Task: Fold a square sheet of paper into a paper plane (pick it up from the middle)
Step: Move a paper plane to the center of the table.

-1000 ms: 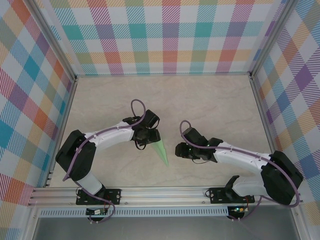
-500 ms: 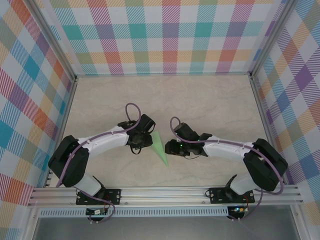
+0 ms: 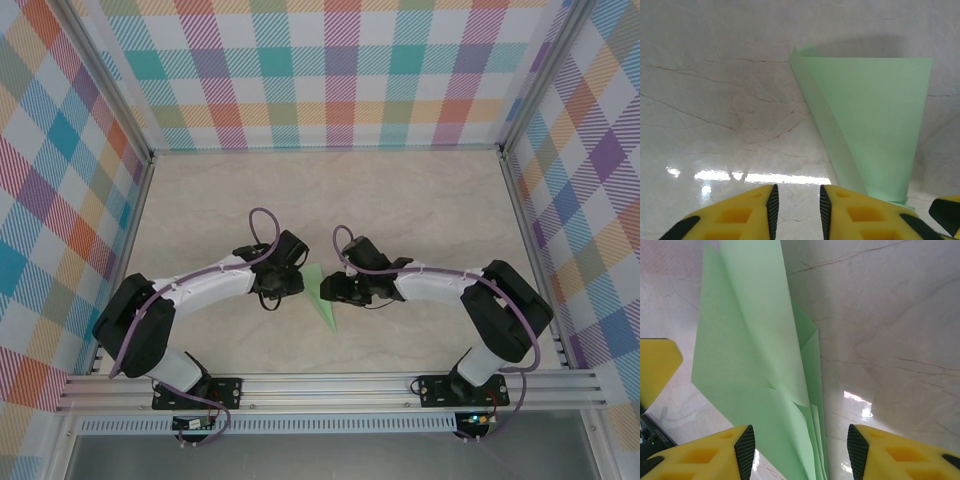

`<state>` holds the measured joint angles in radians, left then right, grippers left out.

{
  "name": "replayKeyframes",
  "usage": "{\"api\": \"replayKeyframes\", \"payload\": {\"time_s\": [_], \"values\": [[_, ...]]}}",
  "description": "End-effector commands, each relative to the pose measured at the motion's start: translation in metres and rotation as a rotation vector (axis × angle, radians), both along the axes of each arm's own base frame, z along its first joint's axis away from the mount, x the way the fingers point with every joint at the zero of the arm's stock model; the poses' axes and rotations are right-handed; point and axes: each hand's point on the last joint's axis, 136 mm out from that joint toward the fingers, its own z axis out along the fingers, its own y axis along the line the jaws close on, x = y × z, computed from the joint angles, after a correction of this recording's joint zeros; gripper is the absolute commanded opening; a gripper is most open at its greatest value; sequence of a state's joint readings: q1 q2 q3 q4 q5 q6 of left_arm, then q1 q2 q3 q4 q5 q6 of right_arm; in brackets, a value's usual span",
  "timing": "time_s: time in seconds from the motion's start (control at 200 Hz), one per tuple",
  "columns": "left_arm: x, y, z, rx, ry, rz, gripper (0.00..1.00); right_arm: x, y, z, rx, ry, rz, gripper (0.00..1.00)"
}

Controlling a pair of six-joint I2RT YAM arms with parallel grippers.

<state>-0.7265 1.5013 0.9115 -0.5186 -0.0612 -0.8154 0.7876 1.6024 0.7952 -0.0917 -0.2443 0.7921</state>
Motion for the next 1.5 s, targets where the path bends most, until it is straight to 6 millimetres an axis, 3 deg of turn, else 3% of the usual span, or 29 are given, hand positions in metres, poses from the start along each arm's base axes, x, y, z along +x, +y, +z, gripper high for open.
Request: {"api": "replayKeyframes", "payload": {"time_s": [0.0,0.14,0.26,0.485,0.69,0.83,1.495], "values": [[0.005,-0.008,0.025,-0.067,-0.085,-0.005,0.42,0.006,0.001,0.005,-0.005,-0.016,-0.003,0.54],[0.014,-0.014,0.032,-0.123,-0.112,0.014,0.58,0.007,-0.007,0.004,-0.017,-0.024,-0.045,0.55],[0.017,-0.029,0.02,-0.149,-0.056,-0.008,0.58,0.005,-0.008,0.002,-0.018,-0.016,-0.049,0.55],[0.011,-0.029,-0.008,-0.096,0.047,0.007,0.37,0.003,-0.009,0.001,-0.014,-0.013,-0.052,0.56],[0.004,-0.011,-0.012,-0.055,0.041,0.038,0.13,0.003,0.004,0.006,0.036,-0.01,-0.001,0.56],[0.0,-0.004,-0.014,-0.064,0.033,0.05,0.06,0.004,0.015,0.01,0.071,-0.015,0.047,0.58],[-0.002,-0.003,-0.019,-0.063,0.041,0.043,0.03,-0.002,0.041,0.005,0.138,0.035,0.17,0.62]]}}
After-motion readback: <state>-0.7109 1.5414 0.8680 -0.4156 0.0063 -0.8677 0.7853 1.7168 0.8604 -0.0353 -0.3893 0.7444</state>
